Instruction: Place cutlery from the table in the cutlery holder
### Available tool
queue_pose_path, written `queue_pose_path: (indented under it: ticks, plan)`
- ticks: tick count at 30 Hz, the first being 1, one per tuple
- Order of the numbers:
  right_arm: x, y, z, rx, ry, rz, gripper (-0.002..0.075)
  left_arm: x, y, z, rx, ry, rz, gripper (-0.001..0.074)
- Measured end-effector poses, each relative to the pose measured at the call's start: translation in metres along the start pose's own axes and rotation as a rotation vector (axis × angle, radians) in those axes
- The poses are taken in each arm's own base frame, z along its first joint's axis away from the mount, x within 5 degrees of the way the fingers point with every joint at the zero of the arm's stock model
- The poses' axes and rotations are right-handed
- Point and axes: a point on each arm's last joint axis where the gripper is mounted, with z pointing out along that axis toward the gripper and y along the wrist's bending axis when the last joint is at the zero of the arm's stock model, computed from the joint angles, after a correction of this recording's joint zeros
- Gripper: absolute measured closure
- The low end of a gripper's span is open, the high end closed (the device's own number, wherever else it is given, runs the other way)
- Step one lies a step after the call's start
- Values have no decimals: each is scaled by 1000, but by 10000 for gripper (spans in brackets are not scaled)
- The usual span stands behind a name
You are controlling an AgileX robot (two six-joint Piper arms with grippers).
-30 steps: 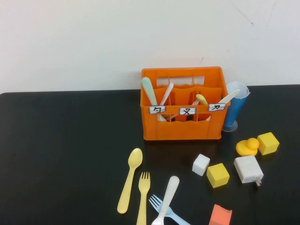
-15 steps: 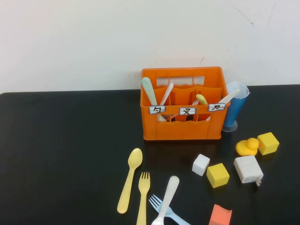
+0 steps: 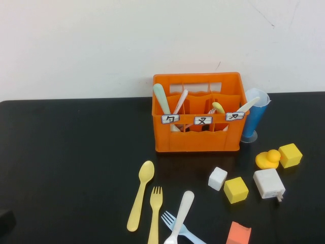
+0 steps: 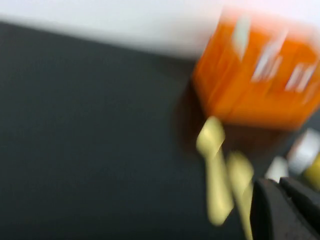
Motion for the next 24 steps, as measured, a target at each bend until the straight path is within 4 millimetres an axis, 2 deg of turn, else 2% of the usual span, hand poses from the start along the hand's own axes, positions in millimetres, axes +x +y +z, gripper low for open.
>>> queue_pose_path:
  ticks: [5,11,17,24]
  plan:
    - [0,0,0,0,0,0,729,-40,-2,16,-71,352,266,736]
    - [0,0,0,0,0,0,729,-75,-5,62,14,568,409,736]
    - [0,0,0,0,0,0,729,-79,-20,113,39,720,541,736]
    - [0,0,0,0,0,0,729,-64,-44,180,2,850,574,727]
